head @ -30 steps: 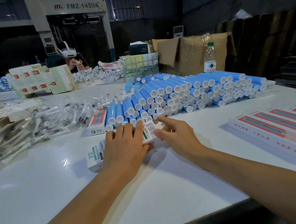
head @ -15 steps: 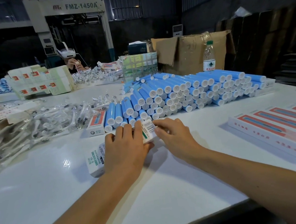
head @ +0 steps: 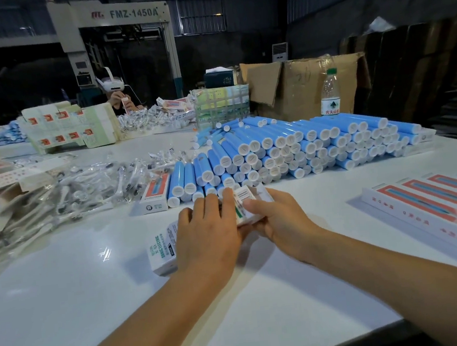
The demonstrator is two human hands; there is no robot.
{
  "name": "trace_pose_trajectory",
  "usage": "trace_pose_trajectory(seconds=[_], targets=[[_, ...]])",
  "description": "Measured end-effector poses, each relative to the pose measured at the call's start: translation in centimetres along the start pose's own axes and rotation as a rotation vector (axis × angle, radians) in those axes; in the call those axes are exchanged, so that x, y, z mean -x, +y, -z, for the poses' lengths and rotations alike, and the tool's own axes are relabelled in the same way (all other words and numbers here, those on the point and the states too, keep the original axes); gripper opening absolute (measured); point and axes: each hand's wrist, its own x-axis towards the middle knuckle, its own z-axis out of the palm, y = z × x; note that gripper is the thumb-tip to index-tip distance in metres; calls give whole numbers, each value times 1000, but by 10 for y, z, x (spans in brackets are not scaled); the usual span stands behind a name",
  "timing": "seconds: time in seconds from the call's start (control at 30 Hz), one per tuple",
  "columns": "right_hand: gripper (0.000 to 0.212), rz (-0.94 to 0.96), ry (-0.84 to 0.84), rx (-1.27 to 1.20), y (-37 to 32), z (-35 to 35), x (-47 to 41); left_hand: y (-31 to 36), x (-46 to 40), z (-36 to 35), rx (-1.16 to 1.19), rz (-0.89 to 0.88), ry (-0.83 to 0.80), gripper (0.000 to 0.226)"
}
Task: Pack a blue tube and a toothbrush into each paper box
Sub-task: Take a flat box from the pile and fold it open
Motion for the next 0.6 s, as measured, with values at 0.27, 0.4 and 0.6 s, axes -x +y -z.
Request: trace_pose_trajectory(seconds=[0.27,0.4,0.6], targets=[[17,315,94,822,13,-11,11,7,4,11,8,-30,-88,77],[14,331,68,851,13,-11,12,6,5,12,3,-30,-60,76],[24,224,2,550,8,-11,13,2,2,-3,27,-25,9,74]])
